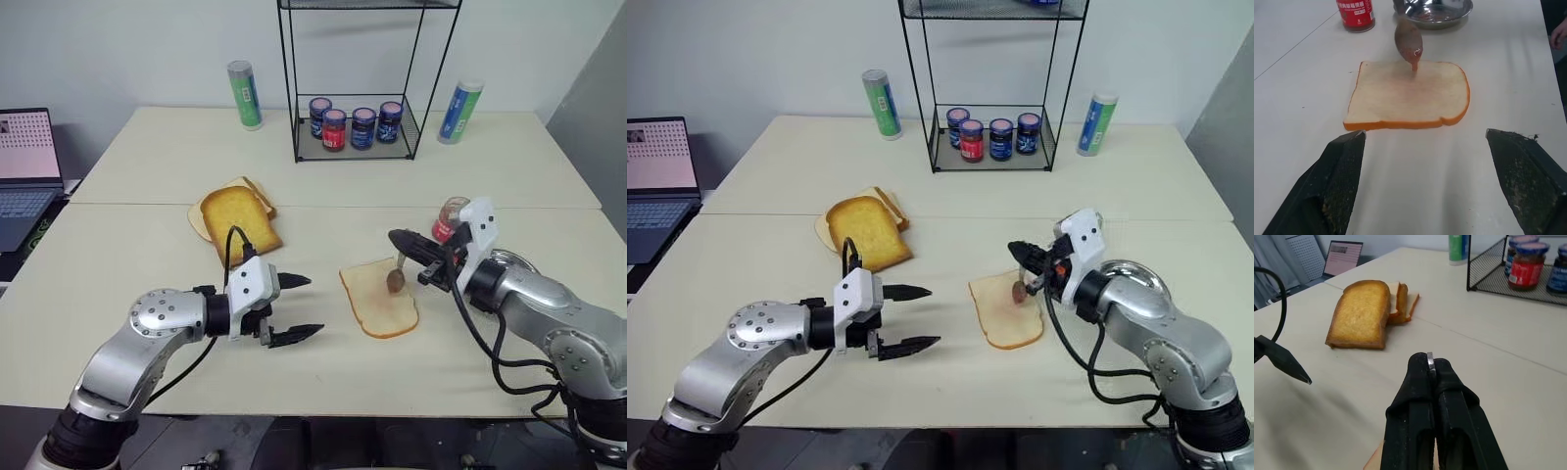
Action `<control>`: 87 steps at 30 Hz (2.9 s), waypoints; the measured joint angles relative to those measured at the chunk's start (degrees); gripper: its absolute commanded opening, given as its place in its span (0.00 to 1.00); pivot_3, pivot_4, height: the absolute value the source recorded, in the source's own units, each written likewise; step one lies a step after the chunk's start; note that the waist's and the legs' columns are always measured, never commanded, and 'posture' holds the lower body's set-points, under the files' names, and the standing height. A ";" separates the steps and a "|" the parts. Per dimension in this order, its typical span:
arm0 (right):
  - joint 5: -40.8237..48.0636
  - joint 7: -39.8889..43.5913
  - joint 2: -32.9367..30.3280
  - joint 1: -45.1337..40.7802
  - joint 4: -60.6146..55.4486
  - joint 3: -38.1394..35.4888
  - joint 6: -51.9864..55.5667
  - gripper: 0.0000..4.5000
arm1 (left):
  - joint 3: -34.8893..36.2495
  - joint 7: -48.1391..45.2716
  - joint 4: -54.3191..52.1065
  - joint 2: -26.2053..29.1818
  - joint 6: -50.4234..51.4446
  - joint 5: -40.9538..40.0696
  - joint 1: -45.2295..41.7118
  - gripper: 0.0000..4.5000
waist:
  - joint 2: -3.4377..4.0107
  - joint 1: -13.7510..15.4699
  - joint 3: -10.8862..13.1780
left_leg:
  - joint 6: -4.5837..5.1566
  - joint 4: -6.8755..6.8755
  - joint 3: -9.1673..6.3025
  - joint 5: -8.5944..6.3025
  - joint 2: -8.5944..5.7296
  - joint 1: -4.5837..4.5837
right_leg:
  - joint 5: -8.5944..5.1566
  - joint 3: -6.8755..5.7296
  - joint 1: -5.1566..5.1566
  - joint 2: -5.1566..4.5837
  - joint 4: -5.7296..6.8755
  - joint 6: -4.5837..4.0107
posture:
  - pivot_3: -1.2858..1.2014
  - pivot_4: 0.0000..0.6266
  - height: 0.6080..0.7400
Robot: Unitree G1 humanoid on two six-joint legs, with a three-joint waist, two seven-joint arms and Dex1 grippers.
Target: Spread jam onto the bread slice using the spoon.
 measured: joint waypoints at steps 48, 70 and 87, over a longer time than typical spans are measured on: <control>20.98 -14.25 21.85 2.69 24.68 -20.70 10.30 0.00 | -2.59 3.50 -0.17 -2.28 1.66 -0.08 -3.25 0.91 | -0.14 0.06 -0.08 | 0.00 -0.01 0.01 0.00 -0.01 0.04 | 0.01 0.01 0.06 -0.03 0.03 -0.02 | 0.52 0.24 1.00; 39.44 -19.38 14.11 10.31 20.45 -24.71 17.51 0.00 | -2.73 2.87 -0.15 -2.44 1.52 -0.19 -3.77 0.91 | -0.15 -0.01 -0.08 | 0.00 -0.01 0.01 0.00 -0.01 0.04 | 0.01 0.01 0.06 -0.01 0.04 -0.01 | 0.52 0.24 1.00; 30.59 -18.32 20.01 1.55 29.20 -17.86 10.58 0.00 | -3.19 3.18 -0.24 -3.25 1.59 -0.03 -3.92 0.91 | -0.14 -0.17 -0.08 | 0.00 -0.01 0.03 0.00 0.00 0.05 | 0.01 0.03 0.04 0.01 0.05 -0.02 | 0.52 0.24 1.00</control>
